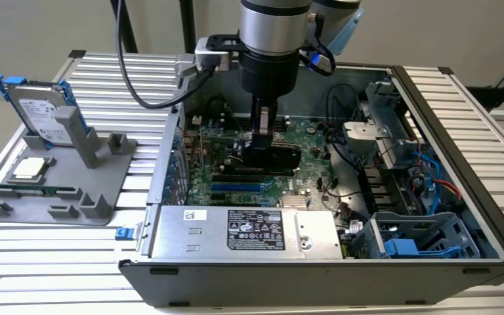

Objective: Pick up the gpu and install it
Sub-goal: 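Insert the gpu into the slot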

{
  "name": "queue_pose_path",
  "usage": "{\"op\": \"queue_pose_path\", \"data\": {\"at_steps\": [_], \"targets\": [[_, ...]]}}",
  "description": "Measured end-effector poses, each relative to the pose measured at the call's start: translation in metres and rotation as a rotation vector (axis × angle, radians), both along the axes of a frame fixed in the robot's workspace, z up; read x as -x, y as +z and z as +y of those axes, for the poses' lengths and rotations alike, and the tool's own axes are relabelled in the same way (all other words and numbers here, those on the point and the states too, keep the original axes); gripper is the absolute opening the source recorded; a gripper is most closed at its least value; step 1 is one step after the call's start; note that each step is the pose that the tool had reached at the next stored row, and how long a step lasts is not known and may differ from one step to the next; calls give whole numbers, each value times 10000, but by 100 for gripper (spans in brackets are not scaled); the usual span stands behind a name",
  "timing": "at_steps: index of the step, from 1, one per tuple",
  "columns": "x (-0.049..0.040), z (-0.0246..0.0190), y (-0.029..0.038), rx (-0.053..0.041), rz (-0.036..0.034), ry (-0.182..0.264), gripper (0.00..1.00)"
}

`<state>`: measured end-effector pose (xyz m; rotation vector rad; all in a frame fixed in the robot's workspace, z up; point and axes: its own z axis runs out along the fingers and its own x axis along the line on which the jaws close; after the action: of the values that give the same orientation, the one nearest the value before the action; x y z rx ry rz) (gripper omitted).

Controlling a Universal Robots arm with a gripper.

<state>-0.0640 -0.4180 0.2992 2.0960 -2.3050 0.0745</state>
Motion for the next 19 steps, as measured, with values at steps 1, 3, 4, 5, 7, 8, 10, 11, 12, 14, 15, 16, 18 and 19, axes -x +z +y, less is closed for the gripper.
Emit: {"op": "queue_pose_path", "data": {"at_steps": [1, 3, 4, 5, 7, 8, 10, 11, 12, 14, 15, 16, 18, 19], "targets": [[0, 0, -4, 0, -1, 7, 0], [0, 0, -12, 0, 0, 21, 0], [0, 0, -17, 0, 0, 27, 0], [0, 0, -22, 1, -1, 33, 0], [0, 0, -32, 2, 0, 42, 0], [0, 0, -37, 4, 0, 46, 0], [0, 0, -48, 8, 0, 56, 0], [0, 0, -53, 12, 0, 61, 0], [0, 0, -58, 15, 1, 66, 0], [0, 0, -66, 18, 0, 75, 0], [0, 0, -71, 19, 0, 80, 0], [0, 0, -75, 20, 0, 84, 0], [0, 0, -83, 23, 0, 92, 0], [0, 0, -91, 26, 0, 99, 0]]}}
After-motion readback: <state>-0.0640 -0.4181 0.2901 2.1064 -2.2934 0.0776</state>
